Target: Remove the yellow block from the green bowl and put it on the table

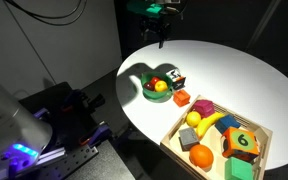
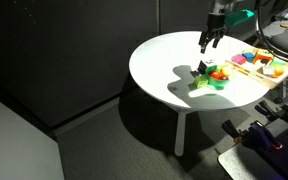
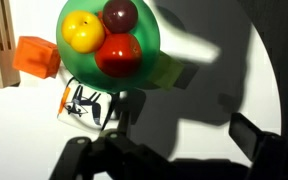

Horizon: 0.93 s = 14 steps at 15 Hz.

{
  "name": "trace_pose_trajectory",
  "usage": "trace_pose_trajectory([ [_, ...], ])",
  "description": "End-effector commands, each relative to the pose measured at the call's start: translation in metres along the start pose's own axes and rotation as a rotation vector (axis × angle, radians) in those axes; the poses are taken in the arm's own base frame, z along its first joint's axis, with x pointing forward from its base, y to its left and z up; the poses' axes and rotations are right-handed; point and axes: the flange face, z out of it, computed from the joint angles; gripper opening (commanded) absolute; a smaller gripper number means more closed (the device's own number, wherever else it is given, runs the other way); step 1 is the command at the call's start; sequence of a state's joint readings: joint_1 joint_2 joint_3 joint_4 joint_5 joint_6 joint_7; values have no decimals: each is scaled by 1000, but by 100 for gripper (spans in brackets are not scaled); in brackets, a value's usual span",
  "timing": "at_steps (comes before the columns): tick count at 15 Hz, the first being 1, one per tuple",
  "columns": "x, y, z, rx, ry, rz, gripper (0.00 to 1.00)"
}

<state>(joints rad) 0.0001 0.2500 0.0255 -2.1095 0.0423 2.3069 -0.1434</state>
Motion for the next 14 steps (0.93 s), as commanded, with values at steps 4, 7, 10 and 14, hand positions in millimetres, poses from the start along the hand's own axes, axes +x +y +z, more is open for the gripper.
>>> trace_pose_trajectory([
  [4, -39, 23, -33, -51, -93, 67, 100],
  [7, -55, 34, -45, -81, -129, 100, 100],
  [10, -71, 42, -56, -98, -164, 127, 100],
  [14, -94, 50, -70, -112, -184, 141, 100],
])
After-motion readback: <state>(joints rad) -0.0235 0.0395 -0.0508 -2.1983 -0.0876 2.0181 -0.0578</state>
